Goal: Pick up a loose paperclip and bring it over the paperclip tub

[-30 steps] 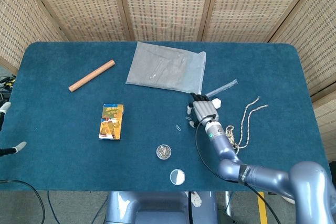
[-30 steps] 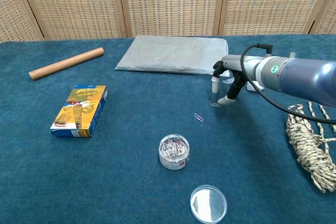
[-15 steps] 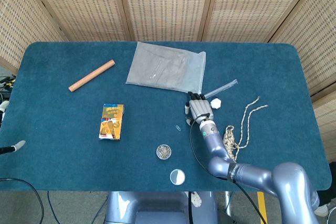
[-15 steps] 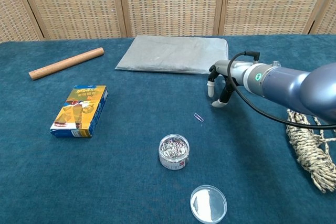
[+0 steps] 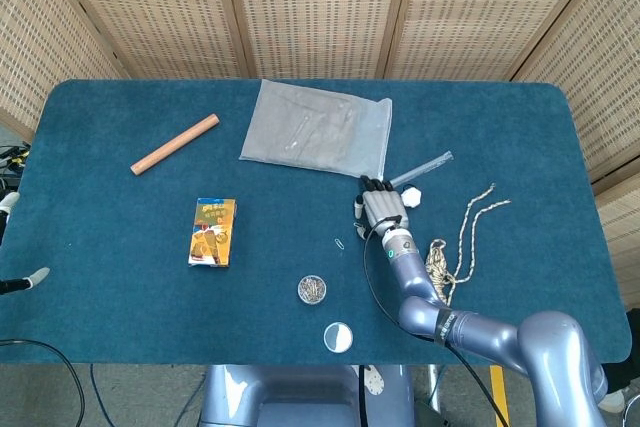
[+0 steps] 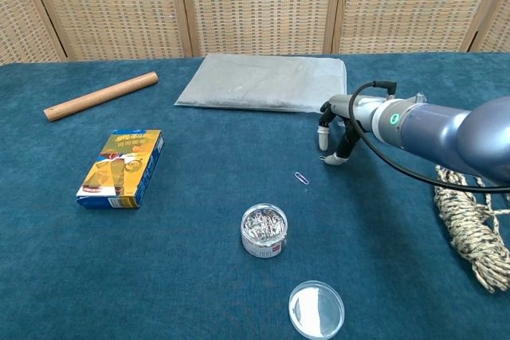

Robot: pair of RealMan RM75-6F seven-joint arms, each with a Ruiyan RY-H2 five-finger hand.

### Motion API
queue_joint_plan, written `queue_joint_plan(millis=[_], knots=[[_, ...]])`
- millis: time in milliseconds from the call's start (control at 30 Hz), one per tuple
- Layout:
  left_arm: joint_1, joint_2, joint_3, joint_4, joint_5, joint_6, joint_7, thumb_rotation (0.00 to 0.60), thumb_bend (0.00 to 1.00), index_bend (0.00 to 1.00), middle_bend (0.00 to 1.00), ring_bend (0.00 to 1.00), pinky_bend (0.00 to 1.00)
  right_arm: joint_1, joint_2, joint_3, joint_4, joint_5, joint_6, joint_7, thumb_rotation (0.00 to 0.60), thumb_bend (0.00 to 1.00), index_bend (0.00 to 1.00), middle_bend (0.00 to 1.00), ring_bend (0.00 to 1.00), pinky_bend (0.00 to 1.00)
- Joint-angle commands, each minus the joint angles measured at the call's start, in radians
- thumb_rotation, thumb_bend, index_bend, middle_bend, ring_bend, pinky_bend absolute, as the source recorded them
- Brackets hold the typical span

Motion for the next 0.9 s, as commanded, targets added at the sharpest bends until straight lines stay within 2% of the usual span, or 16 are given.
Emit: queue_joint_plan(millis=[33, 400, 600, 900], knots=[[0.000, 0.000, 0.000, 0.000, 0.000, 0.000, 0.000, 0.600, 0.00, 0.00, 0.00, 0.00, 0.00, -0.001, -0.005, 0.001, 0.009, 0.002, -0.005, -0.002, 0.600, 0.29, 0.51, 0.00, 0.00, 0.00], [-0.003, -0.003, -0.001, 0.005, -0.007, -0.005, 0.001, 0.600, 0.00, 0.00, 0.00, 0.00, 0.00, 0.006, -0.033, 0.000, 0.057, 0.018, -0.037, -0.019, 0.600, 0.30, 0.54, 0.00, 0.00, 0.00], [-0.006, -0.004, -0.002, 0.006, -0.010, -0.008, 0.006, 0.600, 0.00, 0.00, 0.00, 0.00, 0.00, 0.003, -0.039, -0.003, 0.067, -0.003, -0.048, -0.013, 0.600, 0.41, 0.64, 0.00, 0.00, 0.00], [-0.007, -0.004, -0.001, 0.001, -0.010, -0.008, 0.009, 0.600, 0.00, 0.00, 0.00, 0.00, 0.00, -0.013, -0.005, 0.008, 0.007, -0.066, -0.027, 0.022, 0.600, 0.44, 0.67, 0.00, 0.00, 0.00]])
